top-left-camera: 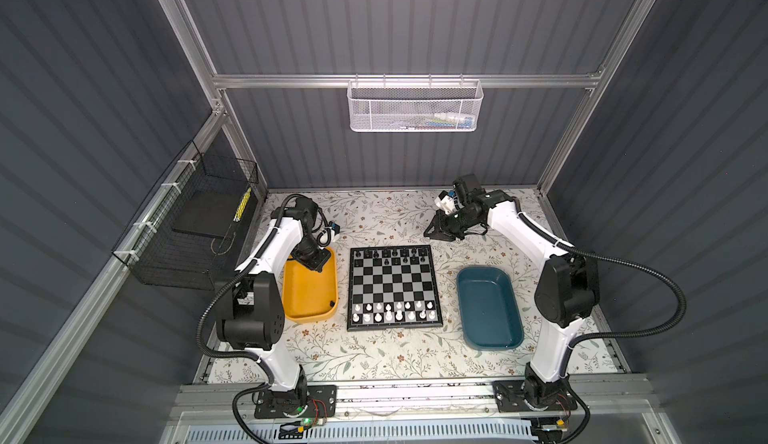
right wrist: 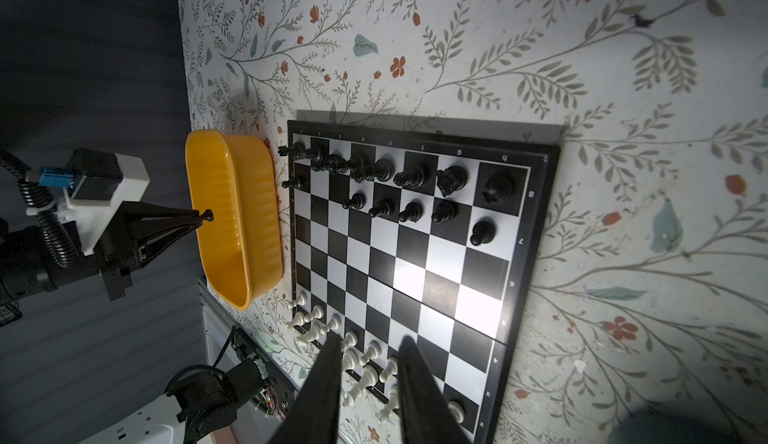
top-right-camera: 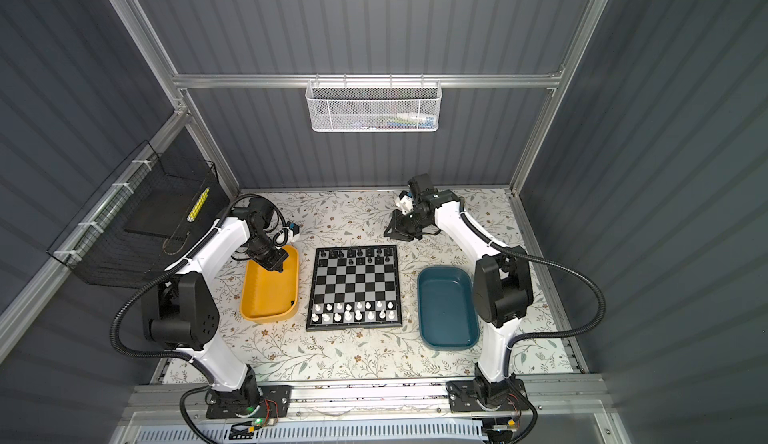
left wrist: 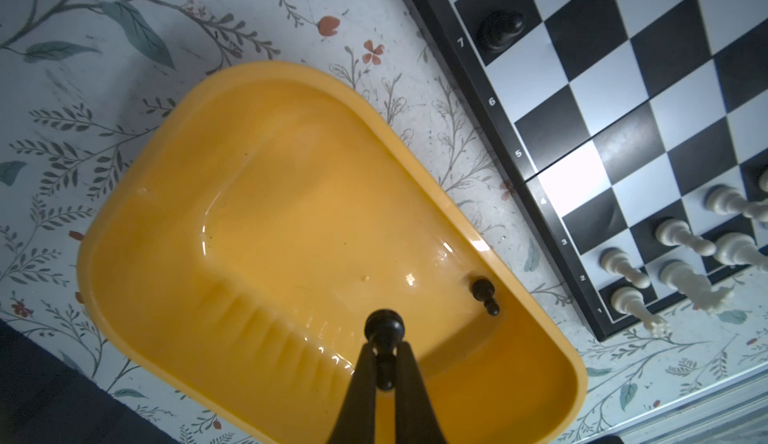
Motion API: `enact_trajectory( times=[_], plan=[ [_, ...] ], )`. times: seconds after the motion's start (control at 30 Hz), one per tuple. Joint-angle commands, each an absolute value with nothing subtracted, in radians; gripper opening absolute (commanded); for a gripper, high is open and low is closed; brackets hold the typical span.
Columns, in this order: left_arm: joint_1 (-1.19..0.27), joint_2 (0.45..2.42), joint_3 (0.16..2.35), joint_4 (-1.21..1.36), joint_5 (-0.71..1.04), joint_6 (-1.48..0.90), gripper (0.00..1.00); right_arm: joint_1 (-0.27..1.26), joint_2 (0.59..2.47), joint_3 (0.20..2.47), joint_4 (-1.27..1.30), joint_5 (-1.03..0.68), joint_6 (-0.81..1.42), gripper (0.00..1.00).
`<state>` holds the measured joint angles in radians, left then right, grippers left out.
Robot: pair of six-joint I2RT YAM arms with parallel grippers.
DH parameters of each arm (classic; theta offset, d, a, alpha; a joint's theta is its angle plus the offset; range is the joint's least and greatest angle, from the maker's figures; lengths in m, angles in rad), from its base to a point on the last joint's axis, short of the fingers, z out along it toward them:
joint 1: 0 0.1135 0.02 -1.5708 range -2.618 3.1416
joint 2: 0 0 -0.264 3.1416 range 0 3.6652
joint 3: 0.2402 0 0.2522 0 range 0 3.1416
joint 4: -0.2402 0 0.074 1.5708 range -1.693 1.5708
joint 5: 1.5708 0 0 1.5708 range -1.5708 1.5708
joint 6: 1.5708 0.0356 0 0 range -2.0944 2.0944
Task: Set up the chess pieces on the board
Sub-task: 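Carry the black pawn with the left gripper over the board's black rows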
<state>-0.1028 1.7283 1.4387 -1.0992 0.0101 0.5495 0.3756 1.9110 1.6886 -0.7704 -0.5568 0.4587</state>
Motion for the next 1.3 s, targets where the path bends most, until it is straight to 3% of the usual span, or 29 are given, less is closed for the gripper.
enact_trajectory(
  times=[0.0, 1.27],
  plan=[
    [-0.12, 1.743, 1.475, -1.137, 0.01, 0.572, 0.09, 0.377, 1.894, 1.682, -0.772, -0.578, 0.436, 0.27],
    [-0.389, 2.051, 1.839, -1.168, 0.043, 0.561, 0.1, 0.373, 1.737, 1.51, -0.817, -0.557, 0.345, 0.28]
  ],
)
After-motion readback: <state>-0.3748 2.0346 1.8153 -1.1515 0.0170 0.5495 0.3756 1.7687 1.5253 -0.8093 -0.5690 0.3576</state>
